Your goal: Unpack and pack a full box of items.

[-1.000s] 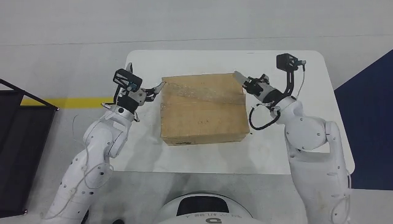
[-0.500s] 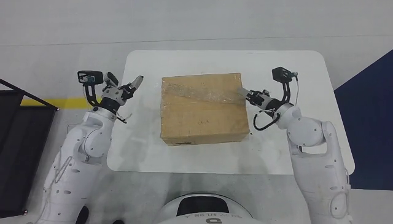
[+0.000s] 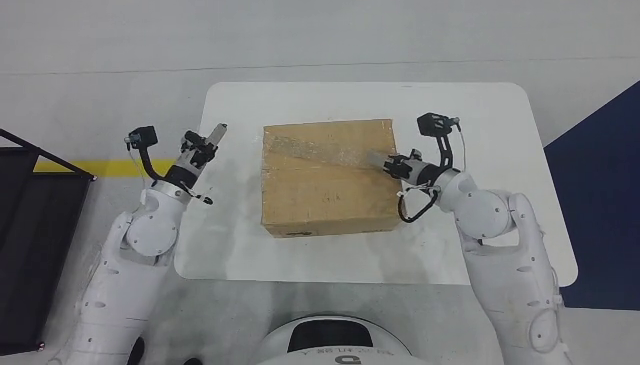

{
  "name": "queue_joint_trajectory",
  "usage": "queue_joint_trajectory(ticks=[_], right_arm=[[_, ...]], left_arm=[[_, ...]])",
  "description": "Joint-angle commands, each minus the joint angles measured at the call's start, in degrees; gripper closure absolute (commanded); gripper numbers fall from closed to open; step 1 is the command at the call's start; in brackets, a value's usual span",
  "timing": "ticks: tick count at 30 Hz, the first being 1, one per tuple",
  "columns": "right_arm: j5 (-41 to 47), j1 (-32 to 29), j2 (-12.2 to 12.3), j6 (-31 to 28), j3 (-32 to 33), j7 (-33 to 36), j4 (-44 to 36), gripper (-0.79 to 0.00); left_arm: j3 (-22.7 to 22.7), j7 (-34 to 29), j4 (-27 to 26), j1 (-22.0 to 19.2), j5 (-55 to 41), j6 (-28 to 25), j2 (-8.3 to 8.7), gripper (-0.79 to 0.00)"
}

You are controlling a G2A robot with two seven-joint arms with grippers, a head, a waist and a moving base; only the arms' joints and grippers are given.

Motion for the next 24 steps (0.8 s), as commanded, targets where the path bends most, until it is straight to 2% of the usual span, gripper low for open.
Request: queue_joint_trajectory(ticks=[1,4,8,12,13,14,15,16,17,18,20,24], right_arm=[[-0.3,-0.2,0.1,0.3,-0.2,-0.1,-0.3,-0.754],[-0.5,-0.8,0.2,0.6,-0.4,-0.7,-0.7,-0.72],[-0.7,-1.9,0.4,1.1,-0.7,-1.3,-1.5,-0.723],[-0.6,-3.1,0.5,1.4,-0.5,-2.3,-2.3,-0.708],[-0.5,-3.5,0.6,1.5,-0.4,-2.6,-2.5,-0.711],[-0.4,-3.8,0.6,1.5,-0.4,-2.9,-2.7,-0.708],[-0.4,-4.1,0.7,1.5,-0.4,-3.1,-2.8,-0.708],[-0.2,-4.3,0.7,1.6,-0.3,-3.2,-2.8,-0.708],[-0.1,-4.4,0.7,1.5,-0.3,-3.4,-2.8,-0.714],[-0.1,-4.5,0.8,1.5,-0.3,-3.5,-2.9,-0.72],[0.1,-4.6,0.9,1.6,-0.3,-3.8,-2.9,-0.727],[1.1,-4.8,1.0,1.5,-0.1,-4.8,-2.3,-0.754]], left_arm=[[1.4,-1.7,0.9,-1.1,-1.3,-0.3,-0.18,-0.785],[3.5,-3.8,2.7,-2.8,-4.6,-0.5,-0.6,-0.785],[6.1,-7.1,6.1,-5.8,-9.2,-0.7,-1.17,-0.785],[8.0,-7.5,7.4,-7.6,-8.2,-1.5,-1.5,-0.77],[8.3,-7.3,7.5,-7.8,-8.1,-1.9,-1.57,-0.646],[8.5,-7.3,7.5,-7.9,-7.9,-2.4,-1.61,-0.486],[8.6,-7.3,7.6,-8.0,-7.7,-2.8,-1.63,-0.486],[8.7,-7.3,7.6,-8.0,-7.4,-3.1,-1.64,-0.339],[8.7,-7.3,7.6,-8.0,-7.3,-3.2,-1.65,-0.277],[8.7,-7.3,7.6,-8.0,-7.2,-3.4,-1.66,-0.16],[8.5,-7.2,7.3,-7.9,-7.1,-3.9,-1.64,0.0],[7.1,-6.1,5.1,-6.8,-6.3,-4.6,-1.46,0.0]])
